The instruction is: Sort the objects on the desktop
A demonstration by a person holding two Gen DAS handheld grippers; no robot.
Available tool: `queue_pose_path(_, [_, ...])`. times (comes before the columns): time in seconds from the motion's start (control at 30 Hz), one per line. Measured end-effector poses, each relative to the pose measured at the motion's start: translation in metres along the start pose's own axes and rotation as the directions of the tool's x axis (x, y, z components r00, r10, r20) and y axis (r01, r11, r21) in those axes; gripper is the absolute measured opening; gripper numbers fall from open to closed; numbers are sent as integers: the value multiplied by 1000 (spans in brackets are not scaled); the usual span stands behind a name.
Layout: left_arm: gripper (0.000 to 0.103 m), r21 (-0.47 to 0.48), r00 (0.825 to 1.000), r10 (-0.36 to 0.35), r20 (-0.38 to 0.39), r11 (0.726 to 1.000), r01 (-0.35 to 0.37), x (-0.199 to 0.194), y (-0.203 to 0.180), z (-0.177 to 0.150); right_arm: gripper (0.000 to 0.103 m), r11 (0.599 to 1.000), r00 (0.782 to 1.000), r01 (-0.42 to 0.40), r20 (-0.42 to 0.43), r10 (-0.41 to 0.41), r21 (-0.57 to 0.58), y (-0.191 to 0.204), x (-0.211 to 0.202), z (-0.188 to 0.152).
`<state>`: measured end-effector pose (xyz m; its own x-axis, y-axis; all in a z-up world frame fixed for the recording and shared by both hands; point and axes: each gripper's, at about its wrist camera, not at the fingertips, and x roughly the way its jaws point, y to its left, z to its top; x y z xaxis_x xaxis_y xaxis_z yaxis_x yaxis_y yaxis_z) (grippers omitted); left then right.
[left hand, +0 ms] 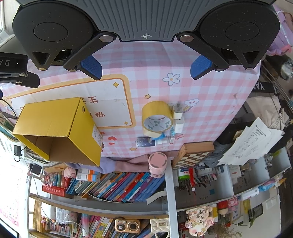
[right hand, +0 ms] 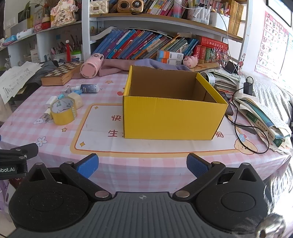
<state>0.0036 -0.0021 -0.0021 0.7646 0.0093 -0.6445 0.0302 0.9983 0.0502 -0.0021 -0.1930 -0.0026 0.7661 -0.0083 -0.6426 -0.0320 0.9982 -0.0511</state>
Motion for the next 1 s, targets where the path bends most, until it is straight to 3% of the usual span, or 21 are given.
queue_pose_path(1.0, [103, 11, 1000, -13, 5, 1000, 13, -2, -1, 1, 103, 1000, 1000, -12, 12, 12, -4, 3, -4, 0])
